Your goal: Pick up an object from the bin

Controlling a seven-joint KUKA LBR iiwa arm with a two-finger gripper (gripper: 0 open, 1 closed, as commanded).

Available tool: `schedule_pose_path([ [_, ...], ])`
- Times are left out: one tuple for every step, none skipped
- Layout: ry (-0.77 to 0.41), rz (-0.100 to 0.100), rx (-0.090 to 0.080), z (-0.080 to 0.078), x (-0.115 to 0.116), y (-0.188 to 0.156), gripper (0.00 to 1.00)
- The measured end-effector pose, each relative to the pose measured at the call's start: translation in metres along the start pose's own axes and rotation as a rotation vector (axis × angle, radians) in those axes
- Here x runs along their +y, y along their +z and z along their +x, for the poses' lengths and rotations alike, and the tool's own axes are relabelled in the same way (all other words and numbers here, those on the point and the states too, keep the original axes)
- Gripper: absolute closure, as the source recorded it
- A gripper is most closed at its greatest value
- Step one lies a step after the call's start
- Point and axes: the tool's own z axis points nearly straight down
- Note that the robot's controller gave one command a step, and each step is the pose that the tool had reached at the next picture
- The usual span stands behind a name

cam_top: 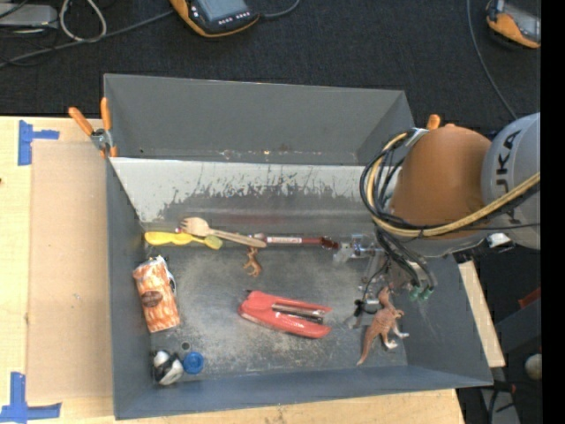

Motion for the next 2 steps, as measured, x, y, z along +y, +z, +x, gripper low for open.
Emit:
schedule_pose_path([
  [-0.001,0.001,-0.008,-0.002,0.000,-0.005,0.00],
  [0.006,0.000,-0.013,-0.007,0.021,0.046,0.00],
])
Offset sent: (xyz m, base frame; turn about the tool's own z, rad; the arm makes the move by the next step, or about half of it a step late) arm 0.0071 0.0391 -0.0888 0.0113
